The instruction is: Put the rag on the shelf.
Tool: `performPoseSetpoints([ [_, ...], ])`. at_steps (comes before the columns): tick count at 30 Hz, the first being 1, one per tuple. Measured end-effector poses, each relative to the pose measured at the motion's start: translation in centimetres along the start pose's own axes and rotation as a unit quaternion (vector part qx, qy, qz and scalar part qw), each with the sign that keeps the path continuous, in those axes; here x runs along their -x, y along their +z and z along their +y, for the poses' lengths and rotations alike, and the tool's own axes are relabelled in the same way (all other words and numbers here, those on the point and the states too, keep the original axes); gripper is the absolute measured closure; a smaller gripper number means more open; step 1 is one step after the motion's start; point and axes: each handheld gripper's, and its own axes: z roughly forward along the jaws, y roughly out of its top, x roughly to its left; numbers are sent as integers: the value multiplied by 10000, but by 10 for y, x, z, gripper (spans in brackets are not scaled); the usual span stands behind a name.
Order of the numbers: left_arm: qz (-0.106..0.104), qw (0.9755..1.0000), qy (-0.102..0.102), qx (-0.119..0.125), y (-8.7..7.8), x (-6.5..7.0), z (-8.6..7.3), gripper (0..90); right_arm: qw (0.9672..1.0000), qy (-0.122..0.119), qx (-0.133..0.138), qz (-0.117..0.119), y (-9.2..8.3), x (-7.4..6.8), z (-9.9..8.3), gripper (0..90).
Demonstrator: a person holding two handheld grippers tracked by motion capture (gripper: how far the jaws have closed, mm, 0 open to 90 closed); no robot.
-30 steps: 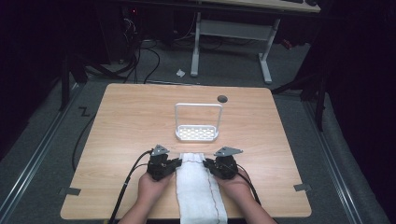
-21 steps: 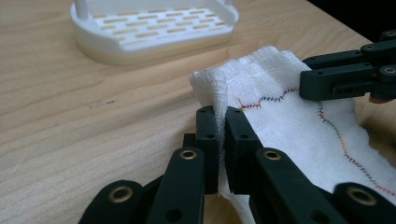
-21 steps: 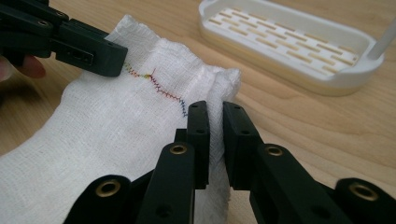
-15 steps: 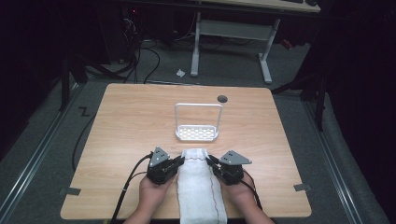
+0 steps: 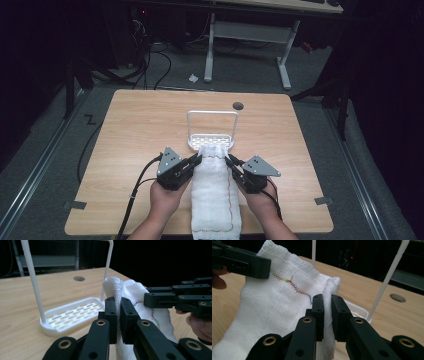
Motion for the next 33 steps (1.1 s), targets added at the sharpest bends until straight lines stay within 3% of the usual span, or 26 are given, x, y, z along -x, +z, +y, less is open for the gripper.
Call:
performPoseSetpoints([
  [20,-3,9971,342,687,-20,6,68,859,9959,-236,854,-158,-22,4,71,821],
  [27,3,9956,456,815,-22,5,88,859,9945,-245,999,-201,-25,6,90,822],
  [33,15,9956,488,798,-17,1,95,859,9943,-240,1019,-204,-23,12,101,822],
])
